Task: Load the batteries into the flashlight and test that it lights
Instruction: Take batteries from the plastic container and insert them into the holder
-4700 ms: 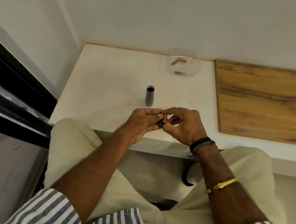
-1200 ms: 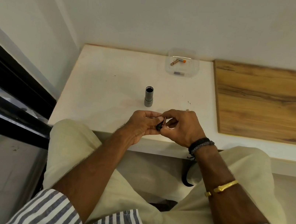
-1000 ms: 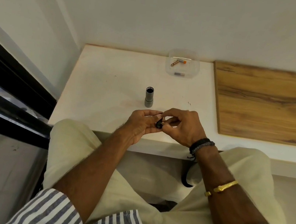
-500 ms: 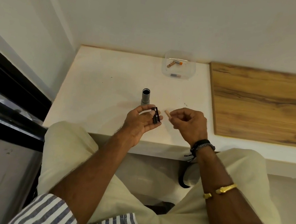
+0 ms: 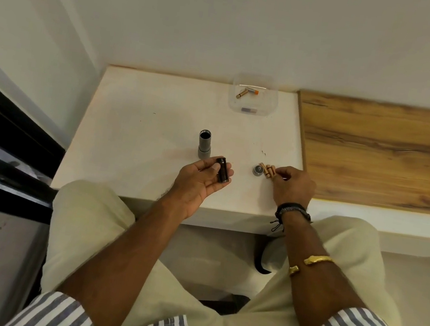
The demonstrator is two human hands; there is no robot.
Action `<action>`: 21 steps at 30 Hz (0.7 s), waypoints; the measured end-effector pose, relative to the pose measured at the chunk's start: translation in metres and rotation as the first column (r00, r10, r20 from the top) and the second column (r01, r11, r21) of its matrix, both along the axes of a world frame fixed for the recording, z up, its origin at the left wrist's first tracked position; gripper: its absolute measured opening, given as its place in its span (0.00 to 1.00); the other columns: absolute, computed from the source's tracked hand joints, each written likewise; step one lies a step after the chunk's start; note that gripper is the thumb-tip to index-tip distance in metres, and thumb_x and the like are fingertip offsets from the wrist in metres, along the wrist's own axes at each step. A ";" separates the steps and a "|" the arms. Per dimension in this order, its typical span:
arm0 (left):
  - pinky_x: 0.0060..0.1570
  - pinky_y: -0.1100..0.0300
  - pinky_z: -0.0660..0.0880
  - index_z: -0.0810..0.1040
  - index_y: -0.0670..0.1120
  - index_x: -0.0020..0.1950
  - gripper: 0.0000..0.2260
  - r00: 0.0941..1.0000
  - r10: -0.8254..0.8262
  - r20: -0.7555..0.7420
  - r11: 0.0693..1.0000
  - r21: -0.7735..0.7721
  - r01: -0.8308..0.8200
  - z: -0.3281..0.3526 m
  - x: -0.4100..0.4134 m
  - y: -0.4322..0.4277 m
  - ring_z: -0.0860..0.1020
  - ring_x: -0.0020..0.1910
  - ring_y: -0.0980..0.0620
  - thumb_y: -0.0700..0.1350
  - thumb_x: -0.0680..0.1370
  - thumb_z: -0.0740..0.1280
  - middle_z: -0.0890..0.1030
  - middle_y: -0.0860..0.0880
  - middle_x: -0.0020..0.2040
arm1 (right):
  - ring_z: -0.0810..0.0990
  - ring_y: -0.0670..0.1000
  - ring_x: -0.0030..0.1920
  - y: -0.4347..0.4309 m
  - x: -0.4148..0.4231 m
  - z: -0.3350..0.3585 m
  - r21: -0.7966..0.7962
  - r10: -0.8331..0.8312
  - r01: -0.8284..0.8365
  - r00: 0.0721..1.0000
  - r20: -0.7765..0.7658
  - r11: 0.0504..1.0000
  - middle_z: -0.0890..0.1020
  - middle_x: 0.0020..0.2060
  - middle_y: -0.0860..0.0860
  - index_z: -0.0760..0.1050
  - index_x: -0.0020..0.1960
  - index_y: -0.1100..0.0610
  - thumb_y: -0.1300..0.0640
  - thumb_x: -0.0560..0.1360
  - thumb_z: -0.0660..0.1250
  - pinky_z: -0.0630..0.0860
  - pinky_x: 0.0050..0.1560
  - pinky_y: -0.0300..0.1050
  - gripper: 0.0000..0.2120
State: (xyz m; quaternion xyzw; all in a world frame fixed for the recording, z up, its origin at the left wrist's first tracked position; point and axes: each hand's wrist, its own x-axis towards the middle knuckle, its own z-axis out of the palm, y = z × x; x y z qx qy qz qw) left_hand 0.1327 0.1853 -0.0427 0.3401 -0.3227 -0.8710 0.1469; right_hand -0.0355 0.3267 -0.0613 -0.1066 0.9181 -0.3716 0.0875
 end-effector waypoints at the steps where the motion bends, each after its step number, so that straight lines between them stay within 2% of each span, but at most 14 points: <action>1: 0.54 0.50 0.82 0.75 0.35 0.65 0.12 1.000 -0.001 -0.002 1.000 -0.004 0.001 0.000 0.000 0.000 0.83 0.58 0.39 0.34 0.82 0.63 0.83 0.37 0.57 | 0.78 0.46 0.43 0.000 0.001 0.000 0.007 0.005 -0.005 1.000 -0.004 1.000 0.88 0.48 0.53 0.87 0.53 0.57 0.59 0.76 0.73 0.72 0.48 0.36 0.07; 4: 0.57 0.49 0.81 0.74 0.35 0.66 0.13 1.000 -0.005 -0.008 1.000 -0.021 0.005 0.001 -0.001 0.002 0.82 0.59 0.39 0.34 0.82 0.63 0.83 0.36 0.58 | 0.78 0.47 0.43 0.001 0.002 -0.002 0.014 0.000 0.000 1.000 -0.002 1.000 0.88 0.48 0.53 0.87 0.53 0.57 0.59 0.76 0.73 0.71 0.47 0.36 0.08; 7: 0.61 0.47 0.79 0.74 0.35 0.66 0.13 1.000 -0.004 -0.029 0.999 -0.038 0.003 0.006 -0.004 0.003 0.82 0.60 0.39 0.35 0.82 0.63 0.82 0.35 0.60 | 0.81 0.49 0.45 -0.002 0.002 0.004 -0.015 -0.014 0.013 0.999 -0.031 1.000 0.87 0.48 0.52 0.86 0.53 0.56 0.59 0.76 0.73 0.76 0.50 0.40 0.07; 10: 0.62 0.47 0.78 0.77 0.37 0.64 0.12 0.995 0.011 -0.104 0.999 -0.048 -0.016 0.019 -0.007 -0.001 0.82 0.60 0.40 0.37 0.81 0.65 0.83 0.37 0.58 | 0.81 0.46 0.40 -0.014 0.001 0.014 -0.140 -0.019 0.012 0.999 -0.050 0.990 0.86 0.41 0.48 0.86 0.50 0.54 0.60 0.75 0.72 0.82 0.50 0.45 0.06; 13: 0.60 0.50 0.80 0.79 0.40 0.62 0.14 0.979 0.064 -0.195 0.998 -0.014 -0.068 0.033 -0.007 -0.010 0.81 0.61 0.39 0.41 0.78 0.68 0.83 0.37 0.58 | 0.82 0.40 0.35 -0.035 -0.005 0.025 -0.249 0.014 -0.027 0.998 -0.053 0.968 0.83 0.34 0.42 0.86 0.46 0.52 0.60 0.74 0.71 0.83 0.44 0.44 0.06; 16: 0.59 0.51 0.80 0.77 0.40 0.65 0.17 0.969 0.110 -0.221 0.994 -0.003 -0.113 0.039 -0.005 -0.017 0.81 0.62 0.39 0.43 0.77 0.68 0.83 0.37 0.59 | 0.85 0.48 0.41 -0.067 -0.021 0.036 -0.291 0.083 -0.097 0.995 -0.058 0.952 0.87 0.39 0.48 0.87 0.47 0.54 0.60 0.74 0.72 0.84 0.48 0.48 0.06; 18: 0.59 0.51 0.80 0.77 0.40 0.65 0.17 0.966 0.132 -0.222 0.991 0.010 -0.133 0.039 -0.005 -0.021 0.81 0.62 0.40 0.43 0.77 0.68 0.82 0.37 0.59 | 0.86 0.51 0.45 -0.093 -0.039 0.041 -0.264 0.121 -0.139 0.989 -0.084 0.954 0.88 0.43 0.50 0.87 0.49 0.54 0.59 0.74 0.72 0.84 0.52 0.51 0.06; 21: 0.56 0.53 0.80 0.80 0.40 0.63 0.14 0.960 0.160 -0.231 0.987 0.036 -0.156 0.036 -0.004 -0.026 0.82 0.60 0.41 0.42 0.78 0.67 0.82 0.37 0.60 | 0.85 0.51 0.47 -0.134 -0.068 0.050 -0.181 0.174 -0.202 0.972 -0.159 0.963 0.88 0.45 0.49 0.87 0.50 0.52 0.59 0.74 0.71 0.81 0.53 0.44 0.08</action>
